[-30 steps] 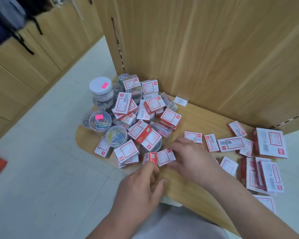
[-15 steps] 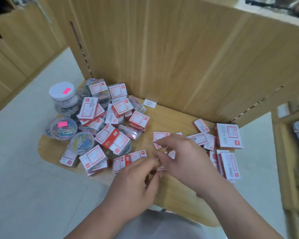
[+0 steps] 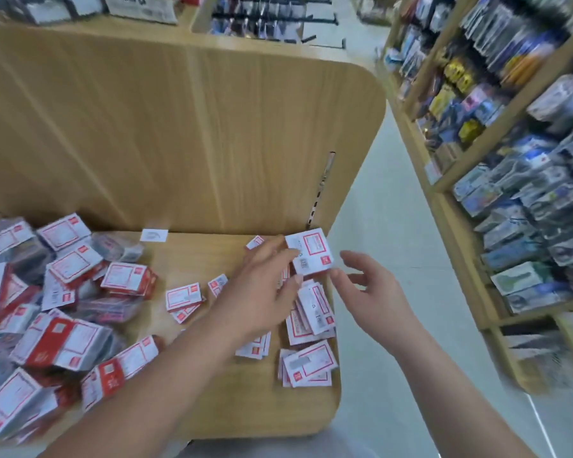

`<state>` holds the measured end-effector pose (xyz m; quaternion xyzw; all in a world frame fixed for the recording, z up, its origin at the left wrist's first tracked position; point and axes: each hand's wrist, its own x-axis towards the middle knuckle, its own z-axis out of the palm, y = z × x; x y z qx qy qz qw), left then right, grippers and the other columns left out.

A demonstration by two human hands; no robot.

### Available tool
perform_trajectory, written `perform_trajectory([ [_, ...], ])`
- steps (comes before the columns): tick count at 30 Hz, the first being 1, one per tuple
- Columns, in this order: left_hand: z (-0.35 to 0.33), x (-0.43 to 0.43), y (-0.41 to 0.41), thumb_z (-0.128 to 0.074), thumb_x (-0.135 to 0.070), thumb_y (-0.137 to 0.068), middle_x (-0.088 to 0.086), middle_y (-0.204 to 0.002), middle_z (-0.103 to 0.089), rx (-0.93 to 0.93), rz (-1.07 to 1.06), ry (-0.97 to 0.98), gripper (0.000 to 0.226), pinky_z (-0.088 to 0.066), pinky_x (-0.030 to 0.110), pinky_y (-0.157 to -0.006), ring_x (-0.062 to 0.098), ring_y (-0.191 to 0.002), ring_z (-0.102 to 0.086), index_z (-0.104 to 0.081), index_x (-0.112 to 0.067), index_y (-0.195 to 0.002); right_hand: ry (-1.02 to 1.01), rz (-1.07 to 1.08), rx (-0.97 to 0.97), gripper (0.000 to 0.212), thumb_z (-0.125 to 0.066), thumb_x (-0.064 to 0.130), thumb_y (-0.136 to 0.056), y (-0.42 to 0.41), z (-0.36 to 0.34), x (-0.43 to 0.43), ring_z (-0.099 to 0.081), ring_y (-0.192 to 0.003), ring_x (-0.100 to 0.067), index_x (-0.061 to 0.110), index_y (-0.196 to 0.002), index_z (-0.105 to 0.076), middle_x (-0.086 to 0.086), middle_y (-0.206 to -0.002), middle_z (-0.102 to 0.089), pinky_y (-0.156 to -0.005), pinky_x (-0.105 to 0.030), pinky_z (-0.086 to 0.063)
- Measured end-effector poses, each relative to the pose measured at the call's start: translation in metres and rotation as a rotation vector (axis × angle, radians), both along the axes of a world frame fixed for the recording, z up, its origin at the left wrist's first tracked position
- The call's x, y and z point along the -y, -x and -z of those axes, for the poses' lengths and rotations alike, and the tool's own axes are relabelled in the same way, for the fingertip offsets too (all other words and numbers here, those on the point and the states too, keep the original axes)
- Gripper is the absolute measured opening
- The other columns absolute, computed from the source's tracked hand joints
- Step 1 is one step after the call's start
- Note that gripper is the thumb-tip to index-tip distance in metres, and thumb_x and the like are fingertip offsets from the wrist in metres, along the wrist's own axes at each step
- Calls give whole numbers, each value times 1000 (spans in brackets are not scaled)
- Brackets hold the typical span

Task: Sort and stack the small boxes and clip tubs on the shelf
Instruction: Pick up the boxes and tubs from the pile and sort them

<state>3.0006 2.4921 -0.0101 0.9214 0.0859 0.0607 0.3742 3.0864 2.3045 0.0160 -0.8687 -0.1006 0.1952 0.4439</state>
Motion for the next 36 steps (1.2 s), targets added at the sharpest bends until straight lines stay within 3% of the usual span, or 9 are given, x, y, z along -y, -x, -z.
perform_trajectory([
  [3,6,-14,-30,-54,-33,-102,4,-158,-42,-126,-13,-72,51,-28,33,-120,26,-146,-36,-47,-25,-152,-93,-13,-121,47,-61,44,-98,-19,17,-12,-66,-104,-5,25,-140,-54,11,-129,-62,-74,-12,-50],
  [9,8,-19,-34,-50,-57,-87,-6,-128,-64,-166,-9,-148,61,-40,43,-108,19,-125,-54,-55,-29,-142,-104,-20,-77,19,-67,35,-95,-41,37,-26,-69,-76,1,29,-113,-73,5,-109,-71,-61,-16,-52],
  [13,4,-26,-17,-63,-54,-86,-10,-131,-62,-178,-107,-135,56,-39,40,-108,16,-125,-52,-58,-27,-135,-42,-115,-82,20,-71,46,-90,-38,41,-41,-72,-73,-6,38,-108,-75,-2,-106,-60,-59,-22,-59],
  [18,-4,-44,1,-74,-58,-70,-17,-110,-63,-306,-208,-5,50,-50,40,-94,12,-107,-59,-53,-44,-113,165,-277,33,27,-69,68,-79,-40,30,-57,-69,-75,-3,49,-96,-77,15,-87,-65,-64,-30,-59],
  [21,-8,-48,-3,-76,-58,-67,-14,-98,-55,-399,-192,5,40,-51,42,-93,14,-101,-57,-62,-40,-99,192,-352,-45,25,-66,63,-86,-38,21,-59,-70,-65,-2,41,-92,-78,16,-66,-69,-56,-24,-51],
  [25,-9,-45,-2,-77,-51,-79,-12,-96,-54,-315,-218,-85,29,-49,41,-92,14,-101,-54,-66,-35,-100,76,-326,-164,24,-65,52,-93,-32,16,-56,-74,-66,-6,31,-94,-77,13,-76,-76,-62,-30,-59],
  [29,-16,-48,-3,-74,-39,-89,-13,-99,-66,-203,-257,120,17,-55,29,-81,4,-89,-64,-71,-36,-105,-120,-226,-287,22,-65,44,-96,-26,4,-53,-77,-75,-15,23,-95,-73,7,-87,-79,-73,-37,-62],
  [32,-33,-43,-9,-74,-30,-92,-10,-93,-74,-117,-279,305,10,-51,16,-73,0,-83,-66,-73,-30,-101,-299,-140,-258,23,-65,39,-97,-27,-9,-53,-75,-76,-10,16,-99,-67,2,-91,-79,-66,-30,-56],
  [36,-51,-29,-19,-70,-25,-96,-3,-93,-79,-35,-279,615,10,-60,30,-75,17,-88,-74,-77,-22,-103,-489,-46,-284,20,-69,27,-95,-38,-26,-38,-65,-72,-15,15,-111,-72,-6,-95,-79,-62,-32,-48],
])
